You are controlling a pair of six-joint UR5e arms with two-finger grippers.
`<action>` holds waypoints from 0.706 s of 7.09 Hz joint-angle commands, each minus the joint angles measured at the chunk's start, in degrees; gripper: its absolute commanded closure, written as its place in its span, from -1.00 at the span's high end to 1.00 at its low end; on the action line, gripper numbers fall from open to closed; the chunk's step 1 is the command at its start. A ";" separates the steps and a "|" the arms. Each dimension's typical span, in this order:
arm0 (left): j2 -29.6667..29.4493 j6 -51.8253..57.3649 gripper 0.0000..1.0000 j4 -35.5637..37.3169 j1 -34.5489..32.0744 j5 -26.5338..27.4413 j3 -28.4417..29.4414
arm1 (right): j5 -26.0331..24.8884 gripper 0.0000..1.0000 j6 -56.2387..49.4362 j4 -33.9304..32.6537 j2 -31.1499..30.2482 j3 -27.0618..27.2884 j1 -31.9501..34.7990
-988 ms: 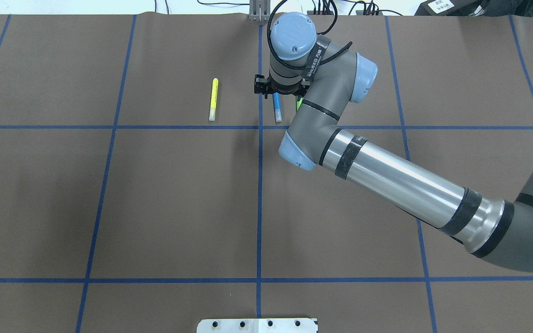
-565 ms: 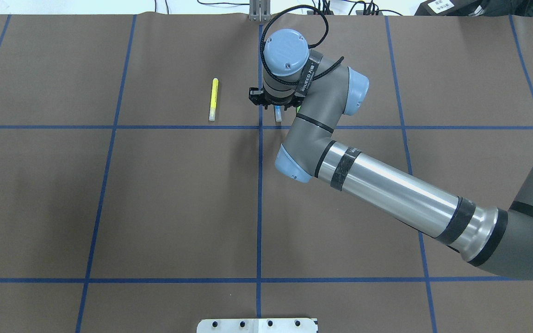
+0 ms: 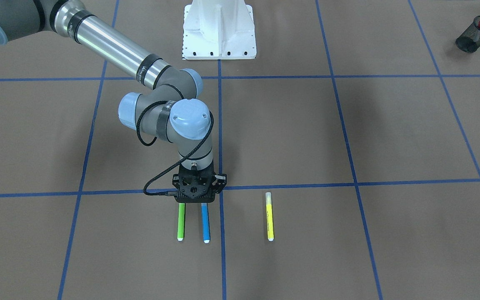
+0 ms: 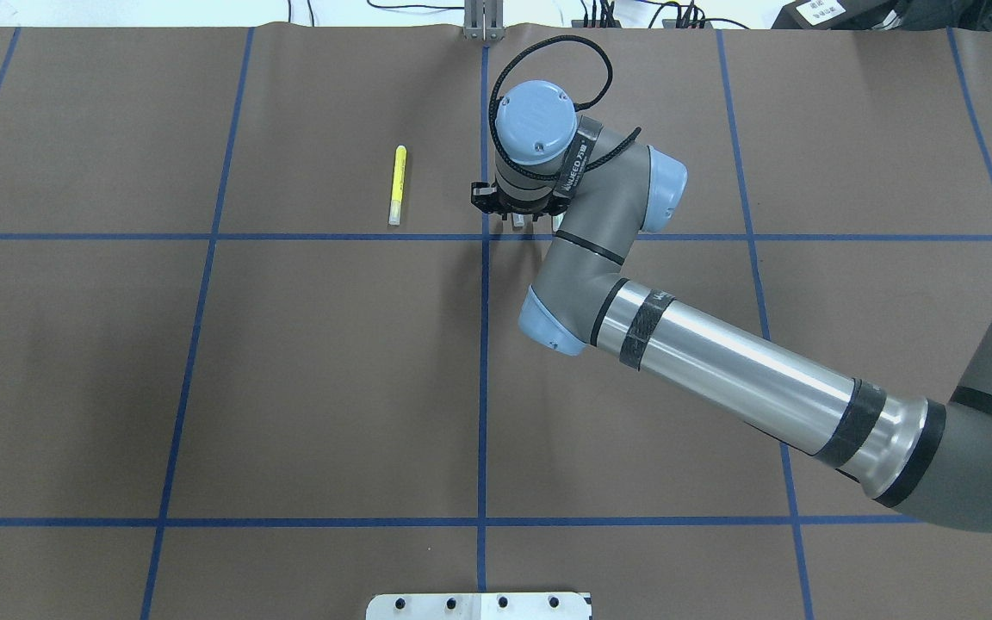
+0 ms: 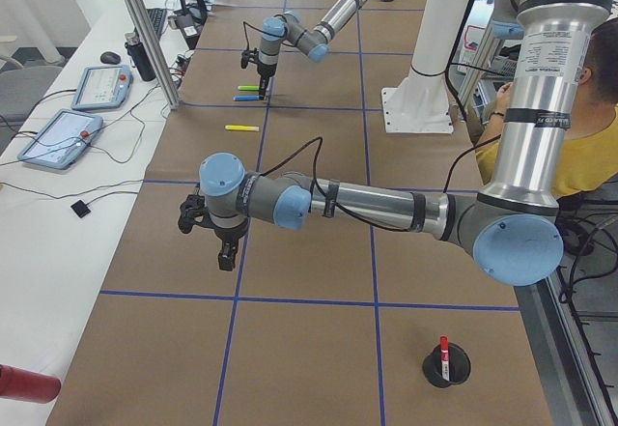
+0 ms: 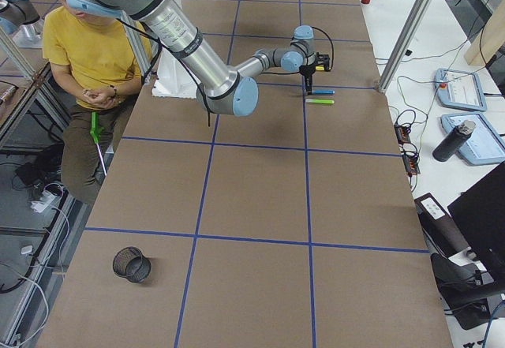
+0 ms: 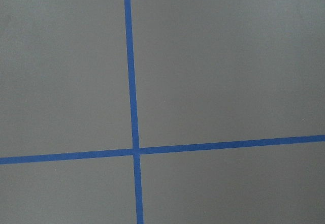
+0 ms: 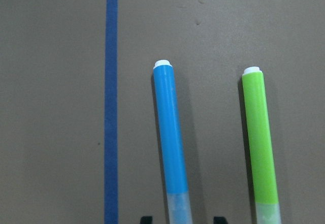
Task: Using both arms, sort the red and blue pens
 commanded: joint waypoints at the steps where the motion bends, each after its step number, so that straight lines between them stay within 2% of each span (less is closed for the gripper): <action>1: 0.00 0.07 1.00 0.00 -0.03 0.00 -0.05 | 0.05 -0.12 -0.06 0.09 -0.04 -0.31 -0.09; 5: -0.08 -0.02 1.00 0.00 -0.03 0.00 0.04 | 0.05 -0.24 -0.14 0.18 0.22 -0.31 -0.27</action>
